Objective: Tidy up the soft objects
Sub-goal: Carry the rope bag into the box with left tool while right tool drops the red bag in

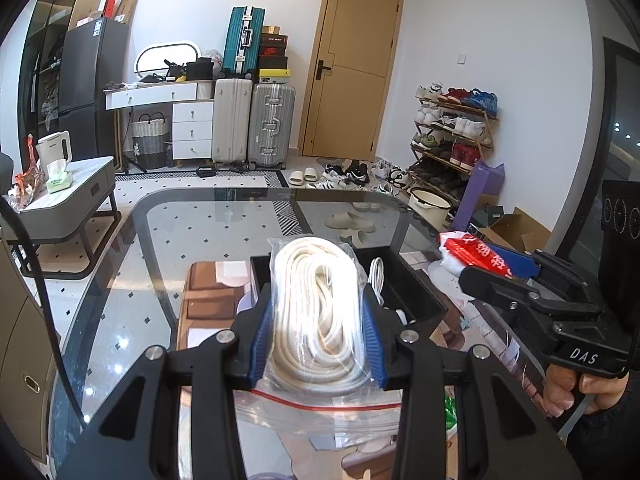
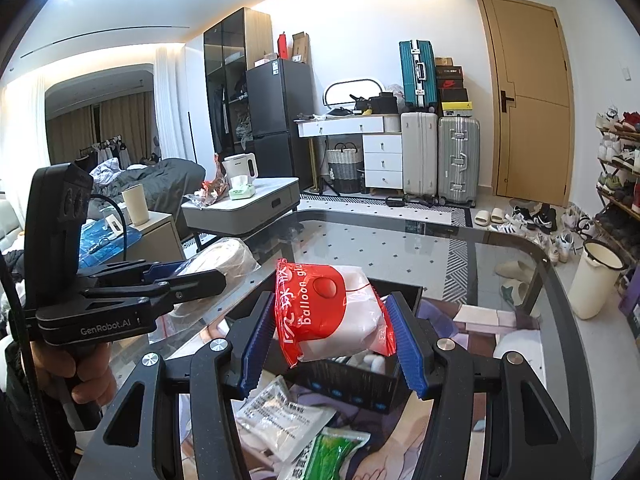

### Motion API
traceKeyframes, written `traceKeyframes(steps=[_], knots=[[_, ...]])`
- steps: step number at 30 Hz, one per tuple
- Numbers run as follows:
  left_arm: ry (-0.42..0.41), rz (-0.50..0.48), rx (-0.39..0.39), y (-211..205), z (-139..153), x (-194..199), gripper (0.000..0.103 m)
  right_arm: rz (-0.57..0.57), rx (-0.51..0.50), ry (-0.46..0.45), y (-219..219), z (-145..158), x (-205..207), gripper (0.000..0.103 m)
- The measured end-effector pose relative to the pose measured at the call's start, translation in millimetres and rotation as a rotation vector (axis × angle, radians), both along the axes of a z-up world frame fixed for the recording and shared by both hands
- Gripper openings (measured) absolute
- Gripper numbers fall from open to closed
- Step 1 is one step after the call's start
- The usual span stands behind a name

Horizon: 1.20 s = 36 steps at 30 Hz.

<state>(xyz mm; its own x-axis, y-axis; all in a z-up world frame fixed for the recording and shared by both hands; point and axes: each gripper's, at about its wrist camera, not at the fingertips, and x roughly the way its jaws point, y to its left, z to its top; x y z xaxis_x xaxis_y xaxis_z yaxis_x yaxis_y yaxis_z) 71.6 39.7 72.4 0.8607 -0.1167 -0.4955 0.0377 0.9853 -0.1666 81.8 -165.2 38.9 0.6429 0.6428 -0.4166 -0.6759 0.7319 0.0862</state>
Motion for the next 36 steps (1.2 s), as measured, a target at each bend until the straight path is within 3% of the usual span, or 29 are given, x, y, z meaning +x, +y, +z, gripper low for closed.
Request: traceKeyframes(steps=[12,36], knots=[[0.0,-0.006,-0.009,-6,-2,28,0.039,-0.02,-0.053,-0.002,15,-8,20,0.057],[0.17,-0.058,0.035,-28,-34,86,0.039,-0.029,-0.153,0.042,35,-36,64,0.057]])
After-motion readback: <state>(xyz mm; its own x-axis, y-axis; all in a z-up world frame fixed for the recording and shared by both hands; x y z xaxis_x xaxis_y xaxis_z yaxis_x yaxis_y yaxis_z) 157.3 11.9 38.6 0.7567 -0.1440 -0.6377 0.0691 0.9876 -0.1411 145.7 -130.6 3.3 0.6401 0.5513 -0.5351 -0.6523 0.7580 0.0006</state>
